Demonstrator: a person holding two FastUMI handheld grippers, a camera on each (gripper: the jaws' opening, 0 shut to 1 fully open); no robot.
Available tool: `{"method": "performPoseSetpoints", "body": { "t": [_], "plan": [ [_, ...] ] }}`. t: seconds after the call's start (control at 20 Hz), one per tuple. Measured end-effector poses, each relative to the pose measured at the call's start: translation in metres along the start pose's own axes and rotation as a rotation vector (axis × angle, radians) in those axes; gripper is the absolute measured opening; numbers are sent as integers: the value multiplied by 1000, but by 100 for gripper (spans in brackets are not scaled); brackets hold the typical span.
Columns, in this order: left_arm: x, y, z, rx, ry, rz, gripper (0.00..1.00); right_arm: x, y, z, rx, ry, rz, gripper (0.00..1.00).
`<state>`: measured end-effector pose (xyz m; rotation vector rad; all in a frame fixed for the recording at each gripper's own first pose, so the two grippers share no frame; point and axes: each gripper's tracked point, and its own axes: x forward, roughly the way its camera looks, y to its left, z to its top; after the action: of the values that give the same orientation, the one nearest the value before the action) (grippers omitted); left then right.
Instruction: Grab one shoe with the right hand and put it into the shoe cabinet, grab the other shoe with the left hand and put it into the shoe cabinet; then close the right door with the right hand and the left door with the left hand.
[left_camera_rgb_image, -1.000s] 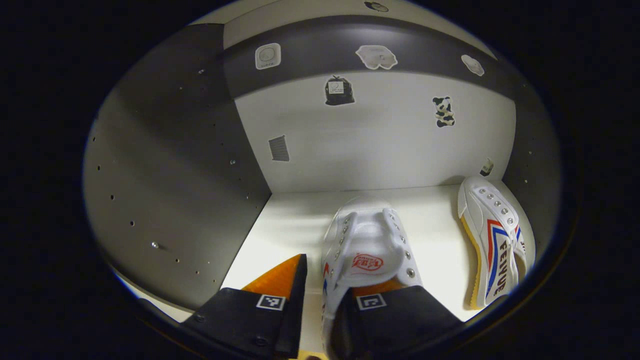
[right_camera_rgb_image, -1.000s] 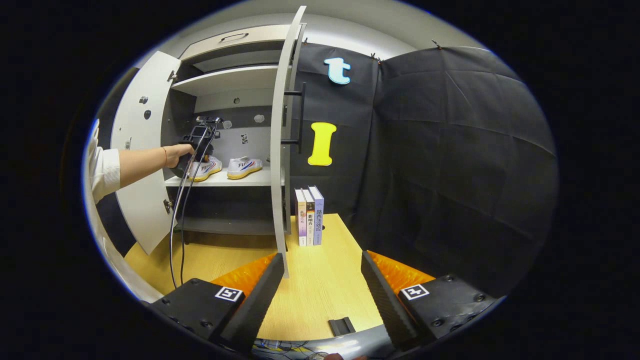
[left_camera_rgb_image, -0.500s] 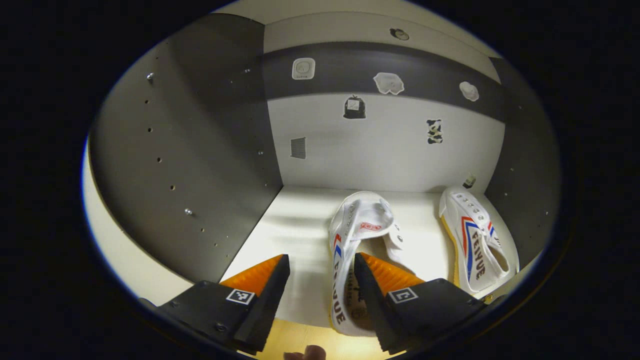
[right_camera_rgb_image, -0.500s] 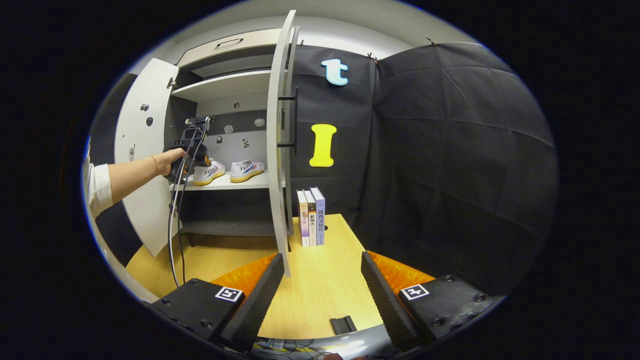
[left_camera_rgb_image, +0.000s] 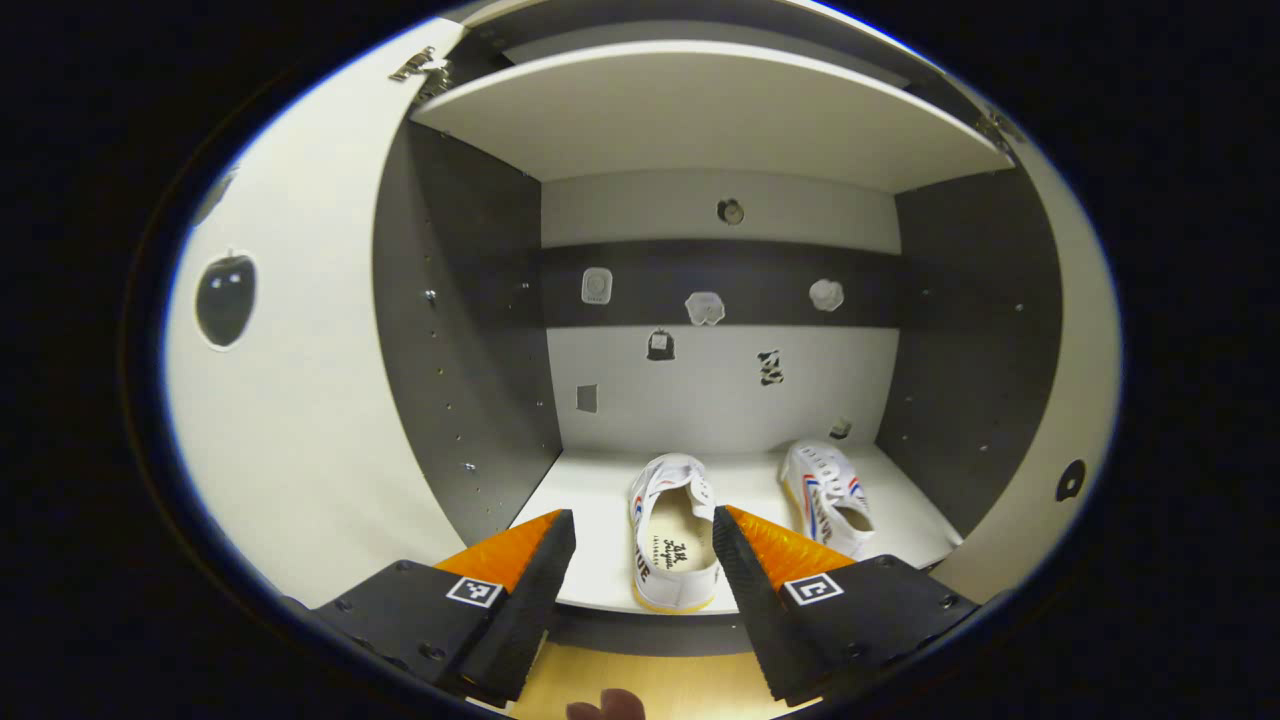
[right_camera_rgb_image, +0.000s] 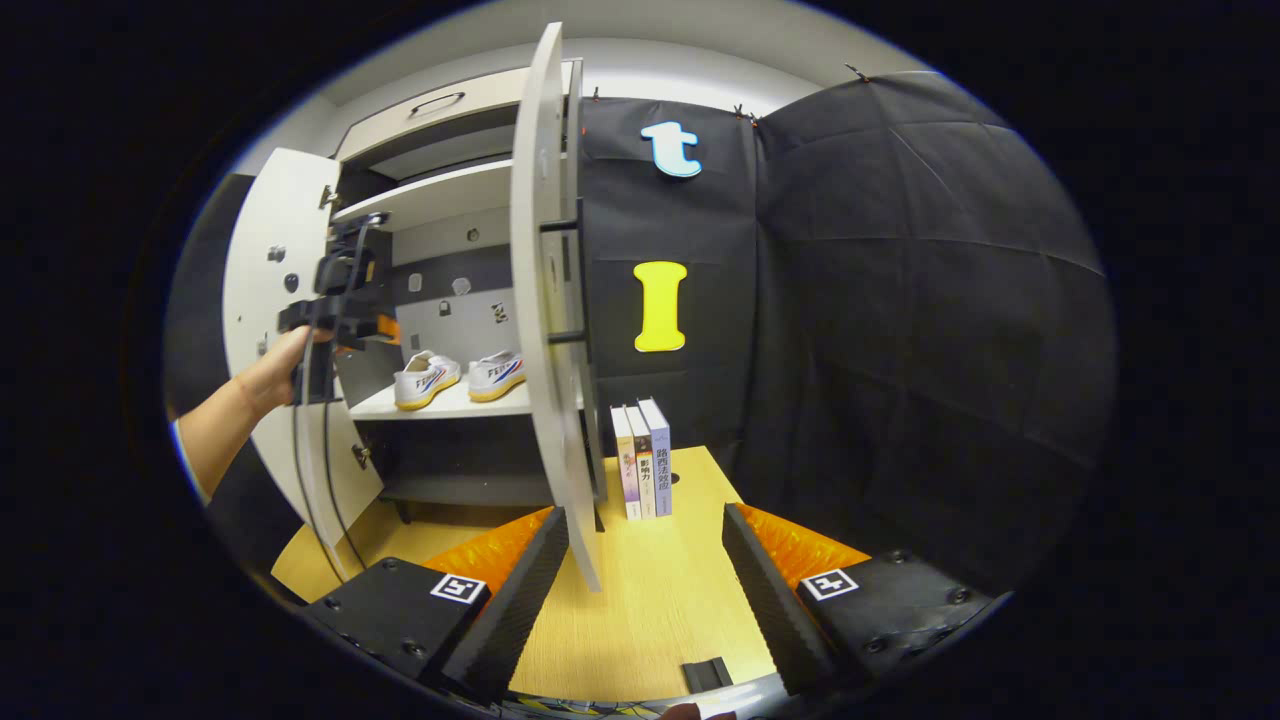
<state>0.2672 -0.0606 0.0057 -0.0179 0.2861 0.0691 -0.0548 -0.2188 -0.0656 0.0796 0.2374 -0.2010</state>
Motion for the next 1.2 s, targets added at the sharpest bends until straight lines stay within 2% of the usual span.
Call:
{"method": "performPoseSetpoints", "body": {
  "t": [0.15,0.4,0.7,0.9,1.05,1.15,1.2],
  "plan": [
    [-53,-8,9,8,-73,-33,88,25,-7,37,50,-36,0,99],
    [-130,-22,10,20,-136,-88,90,65,-21,99,43,-119,8,98],
    [-191,-18,2,2,-144,-131,90,103,-16,132,47,-136,65,98],
    [-218,11,-10,22,-134,-98,90,112,4,139,7,-142,121,98],
    [-232,31,-17,-4,-129,-75,90,111,8,137,-4,-139,123,95],
    [-241,49,-18,-18,-136,-41,90,110,13,131,-2,-119,129,100],
    [-244,57,-20,-26,-135,-28,90,109,16,131,-2,-118,125,96]
  ]
}}
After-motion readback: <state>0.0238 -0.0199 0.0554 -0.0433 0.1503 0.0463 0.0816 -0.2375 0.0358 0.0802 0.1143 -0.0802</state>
